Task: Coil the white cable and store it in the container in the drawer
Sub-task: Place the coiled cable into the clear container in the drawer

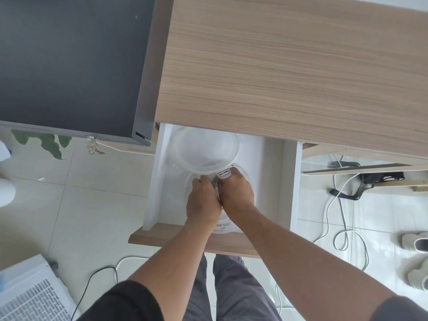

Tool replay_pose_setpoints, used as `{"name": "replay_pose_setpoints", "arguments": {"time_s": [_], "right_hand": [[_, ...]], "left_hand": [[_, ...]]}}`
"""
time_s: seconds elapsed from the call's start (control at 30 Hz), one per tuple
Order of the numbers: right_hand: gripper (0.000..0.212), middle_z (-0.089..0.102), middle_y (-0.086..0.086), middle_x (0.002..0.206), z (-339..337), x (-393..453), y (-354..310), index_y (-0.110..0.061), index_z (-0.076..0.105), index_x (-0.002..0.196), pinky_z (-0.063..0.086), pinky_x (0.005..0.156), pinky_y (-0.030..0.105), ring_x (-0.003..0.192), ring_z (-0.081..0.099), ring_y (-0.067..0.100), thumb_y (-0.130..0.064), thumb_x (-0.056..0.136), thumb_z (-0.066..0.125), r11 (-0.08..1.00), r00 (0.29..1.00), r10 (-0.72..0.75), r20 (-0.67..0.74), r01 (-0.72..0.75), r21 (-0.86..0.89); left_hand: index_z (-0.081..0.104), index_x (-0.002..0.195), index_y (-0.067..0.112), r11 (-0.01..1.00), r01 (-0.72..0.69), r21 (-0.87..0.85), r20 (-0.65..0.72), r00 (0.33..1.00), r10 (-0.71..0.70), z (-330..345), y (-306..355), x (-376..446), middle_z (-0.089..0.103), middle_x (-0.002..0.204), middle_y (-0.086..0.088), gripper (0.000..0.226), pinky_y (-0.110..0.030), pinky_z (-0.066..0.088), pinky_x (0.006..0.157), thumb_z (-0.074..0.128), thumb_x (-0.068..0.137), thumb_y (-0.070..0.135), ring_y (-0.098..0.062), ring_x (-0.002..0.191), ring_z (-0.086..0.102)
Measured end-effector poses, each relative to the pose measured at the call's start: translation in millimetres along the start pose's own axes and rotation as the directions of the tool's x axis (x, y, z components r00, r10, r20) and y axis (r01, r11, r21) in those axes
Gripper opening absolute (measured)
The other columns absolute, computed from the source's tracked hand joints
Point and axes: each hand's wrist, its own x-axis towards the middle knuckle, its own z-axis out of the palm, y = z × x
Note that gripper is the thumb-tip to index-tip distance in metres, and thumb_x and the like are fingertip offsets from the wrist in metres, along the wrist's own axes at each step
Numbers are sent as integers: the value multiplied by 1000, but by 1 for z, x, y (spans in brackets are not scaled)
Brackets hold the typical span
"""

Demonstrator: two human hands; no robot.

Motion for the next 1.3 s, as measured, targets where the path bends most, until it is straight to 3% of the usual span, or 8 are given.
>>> {"name": "replay_pose_setpoints", "arguments": {"time_s": [0.3, 0.47, 0.63, 0.73, 0.9, 1.03, 1.17, 1.3], "right_hand": [[19, 58, -4, 81, -12, -13, 5, -21, 65, 98, 36, 64, 31, 75, 50, 26, -10, 93, 50, 996, 996, -87, -35, 86, -31], [18, 68, 10, 80, -27, -26, 9, -13, 68, 101, 44, 59, 36, 72, 55, 35, -10, 95, 51, 994, 995, -99, -29, 97, -45], [26, 78, 12, 104, -41, -40, 16, -12, 74, 118, 58, 85, 43, 96, 71, 34, -13, 100, 56, 989, 993, -61, -99, 74, 131], [26, 78, 9, 105, -44, -46, 25, -15, 74, 121, 58, 86, 39, 96, 72, 28, -14, 100, 58, 984, 995, -36, -94, 52, 172], [25, 76, 13, 87, -30, -46, 24, -17, 74, 115, 59, 74, 43, 80, 69, 37, -10, 97, 57, 990, 994, -111, -6, 111, 88], [27, 72, 4, 101, -15, -34, 18, -20, 71, 120, 52, 74, 35, 92, 66, 30, -13, 96, 59, 983, 983, -180, -16, 180, -32], [20, 62, 5, 89, -3, -22, 13, -14, 66, 105, 42, 65, 34, 84, 59, 34, -8, 95, 50, 972, 991, -117, 69, 128, -195], [29, 58, -1, 69, -1, -17, 12, -19, 71, 89, 37, 53, 28, 68, 56, 28, -3, 88, 47, 996, 998, -30, 51, 34, -86]], "left_hand": [[55, 116, 2, 1000, -20, 2, -17, 1000, 20, -8, 2, -1, 55, 116, -17, 22, -43, 48, 81, 52, 94, 7, -40, 99, 62], [55, 115, 3, 1000, -27, -9, -33, 999, 27, -15, 2, -6, 57, 115, -17, 21, -43, 49, 83, 52, 95, 7, -38, 101, 62], [60, 106, 9, 998, -49, -27, -83, 995, 47, -25, -5, -18, 66, 102, -9, 13, -37, 52, 75, 52, 98, 14, -30, 92, 65], [64, 110, 9, 997, -60, -50, -117, 992, 54, -28, -13, -22, 70, 103, -9, 17, -37, 54, 78, 53, 97, 12, -28, 93, 66], [62, 109, 8, 996, -90, -13, -98, 991, 88, -26, -12, -20, 69, 101, -11, 15, -41, 57, 77, 55, 97, 13, -29, 89, 65], [62, 105, 8, 995, -96, -33, -105, 990, 92, -22, -6, -16, 69, 99, -11, 14, -41, 57, 74, 57, 97, 18, -31, 86, 65], [66, 107, 12, 994, -52, -101, -103, 994, 42, -16, -7, -12, 72, 103, -7, 15, -33, 50, 71, 56, 97, 16, -29, 90, 67], [74, 105, 14, 974, 6, -229, -94, 995, -28, -10, -6, -9, 75, 103, -4, 19, -29, 50, 76, 57, 95, 10, -25, 95, 67]]}}
